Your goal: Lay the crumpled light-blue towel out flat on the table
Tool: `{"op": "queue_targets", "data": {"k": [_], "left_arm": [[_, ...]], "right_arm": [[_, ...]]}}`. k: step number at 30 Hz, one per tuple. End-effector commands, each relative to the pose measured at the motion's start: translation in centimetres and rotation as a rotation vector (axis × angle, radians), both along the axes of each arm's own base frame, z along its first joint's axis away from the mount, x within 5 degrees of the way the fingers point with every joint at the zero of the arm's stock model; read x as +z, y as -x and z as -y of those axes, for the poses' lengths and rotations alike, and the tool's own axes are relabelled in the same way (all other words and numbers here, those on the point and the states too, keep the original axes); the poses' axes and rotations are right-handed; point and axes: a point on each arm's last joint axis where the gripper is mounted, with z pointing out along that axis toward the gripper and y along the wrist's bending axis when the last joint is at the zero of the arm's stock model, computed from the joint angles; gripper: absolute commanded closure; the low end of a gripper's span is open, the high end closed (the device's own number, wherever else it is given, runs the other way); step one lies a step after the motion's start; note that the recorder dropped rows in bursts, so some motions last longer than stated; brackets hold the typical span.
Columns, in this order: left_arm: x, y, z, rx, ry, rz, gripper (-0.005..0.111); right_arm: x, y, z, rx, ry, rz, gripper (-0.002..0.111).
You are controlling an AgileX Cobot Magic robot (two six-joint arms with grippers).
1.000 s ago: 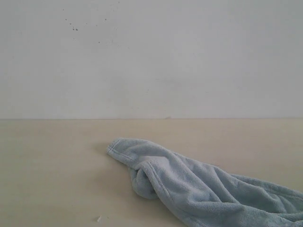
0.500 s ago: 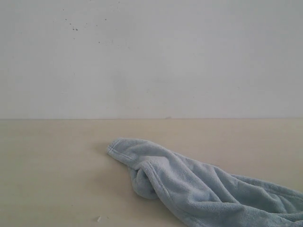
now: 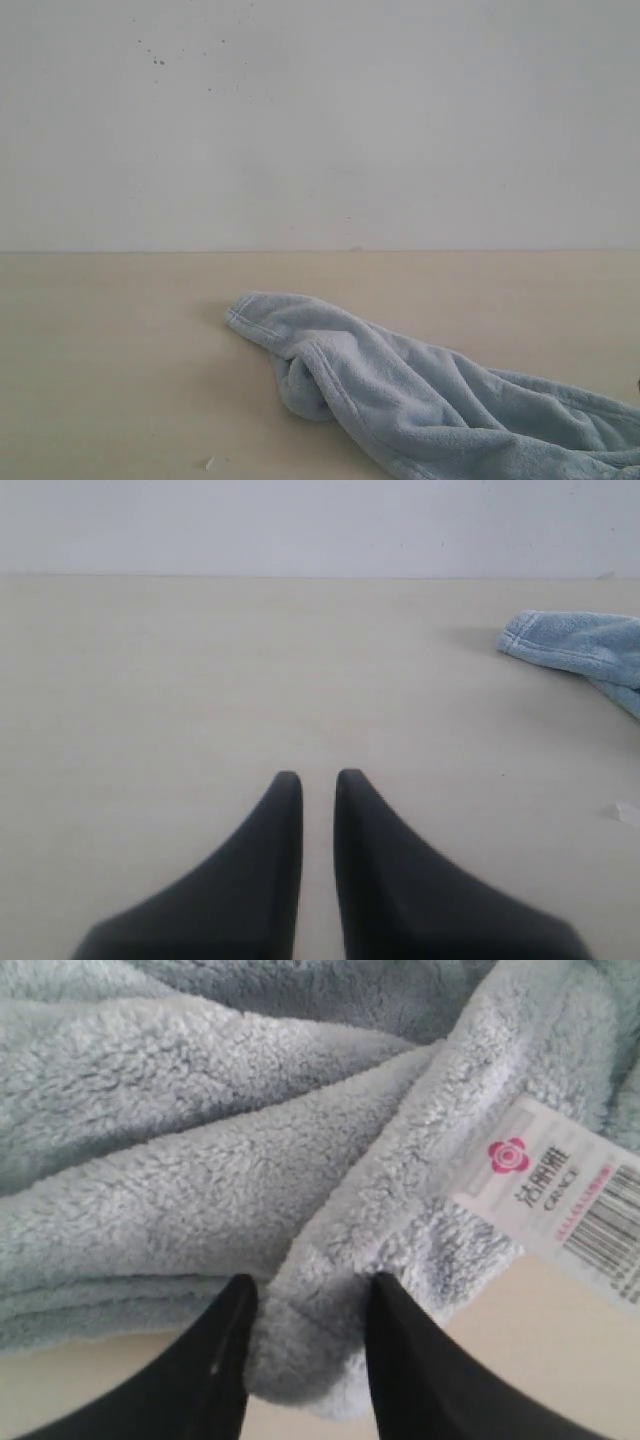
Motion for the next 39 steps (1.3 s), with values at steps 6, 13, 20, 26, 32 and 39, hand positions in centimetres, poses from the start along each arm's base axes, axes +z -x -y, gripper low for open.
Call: {"op": "queue_targets", "data": {"k": [6, 13, 20, 26, 32, 39], "left_arm": [[-0.1, 0.0, 0.1, -0.006, 0.003, 0.006, 0.094], [-0.1, 0.0, 0.1, -0.006, 0.003, 0.006, 0.094], [-0.1, 0.0, 0.1, -0.009, 0.004, 0.006, 0.094], [-0.1, 0.0, 0.1, -0.019, 0.0, 0.006, 0.094], [-0.1, 0.0, 0.1, -0.019, 0.0, 0.006, 0.094], [0.8, -0.2, 0.0, -0.022, -0.055, 0.099, 0.094]], "right_arm": [[1.4, -0.1, 0.5, -0.048, 0.047, 0.081, 0.108], [3.9, 0.6, 0.6, -0.076, 0.032, 0.194, 0.108], [4.6, 0.9, 0.4, -0.108, -0.012, 0.237, 0.108], [4.6, 0.9, 0.2, -0.107, -0.03, 0.24, 0.108], [4.6, 0.8, 0.1, -0.112, -0.042, 0.246, 0.108], [4.6, 0.8, 0.1, -0.11, -0.049, 0.252, 0.108]]}}
